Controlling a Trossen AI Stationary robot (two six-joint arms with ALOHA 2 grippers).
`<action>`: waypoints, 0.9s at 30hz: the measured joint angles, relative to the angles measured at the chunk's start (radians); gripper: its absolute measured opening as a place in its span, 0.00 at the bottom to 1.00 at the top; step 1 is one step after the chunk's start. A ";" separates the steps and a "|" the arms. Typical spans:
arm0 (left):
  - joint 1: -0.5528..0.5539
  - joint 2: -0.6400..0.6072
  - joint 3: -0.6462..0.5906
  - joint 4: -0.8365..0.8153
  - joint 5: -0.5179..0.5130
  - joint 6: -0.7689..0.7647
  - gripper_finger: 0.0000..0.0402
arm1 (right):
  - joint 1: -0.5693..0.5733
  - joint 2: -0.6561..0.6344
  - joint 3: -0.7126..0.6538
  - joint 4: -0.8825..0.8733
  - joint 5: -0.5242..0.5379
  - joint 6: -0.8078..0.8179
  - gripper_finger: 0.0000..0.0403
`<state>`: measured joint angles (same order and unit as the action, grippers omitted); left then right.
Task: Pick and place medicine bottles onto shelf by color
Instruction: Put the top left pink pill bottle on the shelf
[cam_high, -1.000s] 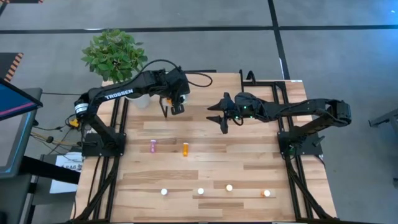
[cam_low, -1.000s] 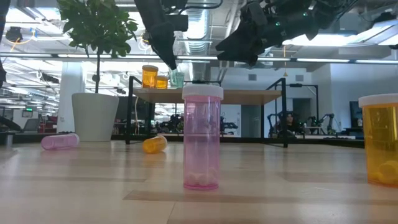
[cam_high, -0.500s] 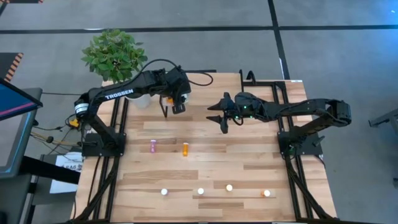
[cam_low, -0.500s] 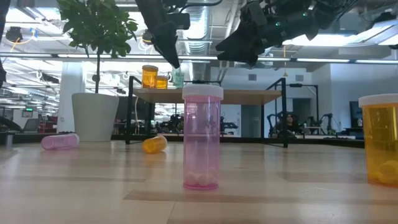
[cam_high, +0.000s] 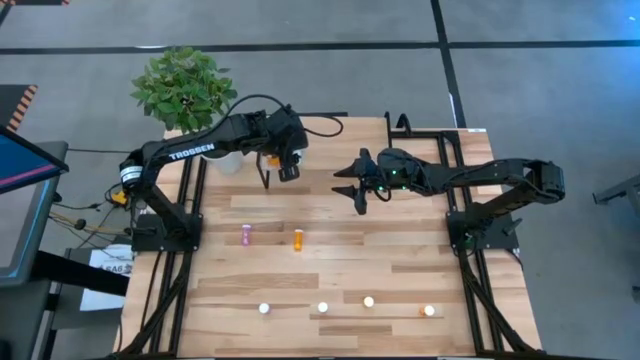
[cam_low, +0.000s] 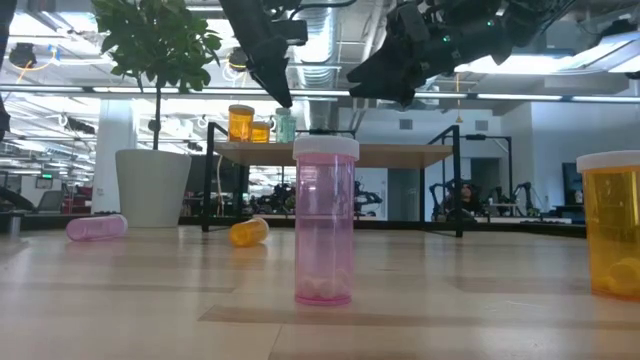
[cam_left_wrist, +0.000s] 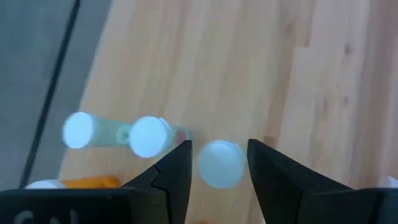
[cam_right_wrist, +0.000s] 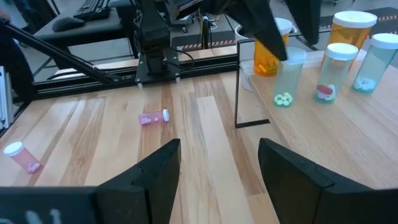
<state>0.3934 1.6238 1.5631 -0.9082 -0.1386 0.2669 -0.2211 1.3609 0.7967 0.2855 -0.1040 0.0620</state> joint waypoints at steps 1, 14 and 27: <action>0.000 0.000 0.000 0.006 -0.013 0.000 0.35 | 0.000 0.000 0.000 0.000 0.000 0.000 0.59; -0.012 -0.125 0.000 0.117 -0.052 -0.018 0.35 | 0.001 0.000 0.000 -0.005 0.000 0.009 0.59; -0.229 -0.415 -0.146 0.378 0.040 -0.022 0.35 | 0.005 0.000 0.000 -0.017 0.000 0.017 0.59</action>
<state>0.1644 1.2090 1.4169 -0.5303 -0.0983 0.2446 -0.2157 1.3609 0.7967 0.2687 -0.1040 0.0788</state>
